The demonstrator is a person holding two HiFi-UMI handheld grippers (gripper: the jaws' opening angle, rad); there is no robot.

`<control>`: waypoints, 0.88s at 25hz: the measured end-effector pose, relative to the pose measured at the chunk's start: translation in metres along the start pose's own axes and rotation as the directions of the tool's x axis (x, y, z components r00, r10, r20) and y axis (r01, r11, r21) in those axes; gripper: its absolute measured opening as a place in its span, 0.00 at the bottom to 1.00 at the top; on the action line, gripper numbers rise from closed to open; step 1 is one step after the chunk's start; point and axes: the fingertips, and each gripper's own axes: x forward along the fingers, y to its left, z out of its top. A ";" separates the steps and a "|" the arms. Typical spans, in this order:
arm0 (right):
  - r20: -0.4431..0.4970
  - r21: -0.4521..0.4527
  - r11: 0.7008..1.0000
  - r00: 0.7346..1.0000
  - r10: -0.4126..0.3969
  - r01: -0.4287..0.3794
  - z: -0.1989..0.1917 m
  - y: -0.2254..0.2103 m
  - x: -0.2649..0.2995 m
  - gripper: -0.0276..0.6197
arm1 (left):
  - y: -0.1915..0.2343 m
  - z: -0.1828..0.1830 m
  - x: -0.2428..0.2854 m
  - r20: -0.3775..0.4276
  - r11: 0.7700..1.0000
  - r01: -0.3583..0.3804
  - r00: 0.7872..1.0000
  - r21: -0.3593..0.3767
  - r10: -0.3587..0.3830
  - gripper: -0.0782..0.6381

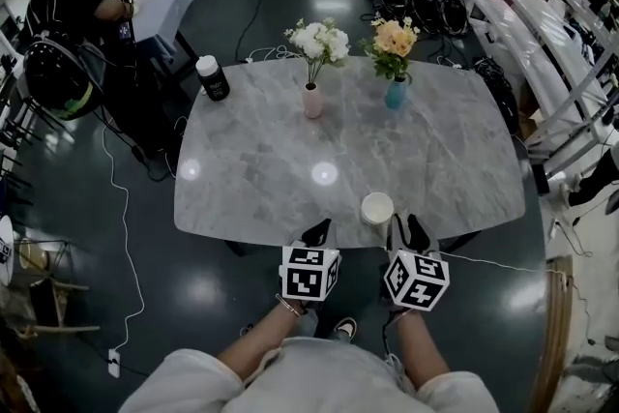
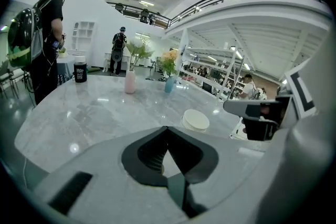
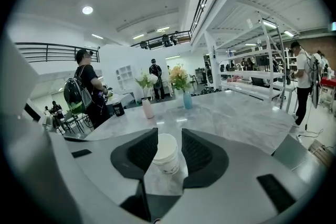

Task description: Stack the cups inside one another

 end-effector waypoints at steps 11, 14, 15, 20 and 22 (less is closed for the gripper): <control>0.006 0.009 0.999 0.999 0.042 -0.042 -0.004 -0.008 -0.031 0.08 | -0.027 0.009 -0.024 0.061 0.999 -0.014 0.998 0.035 0.012 0.10; 0.005 0.020 0.998 0.998 0.063 -0.064 -0.007 -0.011 -0.040 0.07 | -0.031 0.006 -0.033 0.073 0.999 -0.029 0.997 0.035 0.026 0.10; 0.005 0.021 0.997 0.998 0.069 -0.069 -0.008 -0.013 -0.043 0.07 | -0.034 0.004 -0.036 0.076 0.999 -0.035 0.997 0.034 0.032 0.10; 0.009 0.018 0.994 0.994 0.105 -0.105 -0.015 -0.024 -0.059 0.07 | -0.043 -0.006 -0.051 0.108 0.996 -0.084 0.991 0.025 0.081 0.10; 0.006 0.011 0.992 0.992 0.123 -0.123 -0.018 -0.026 -0.066 0.07 | -0.046 -0.009 -0.060 0.123 0.994 -0.105 0.987 0.018 0.102 0.10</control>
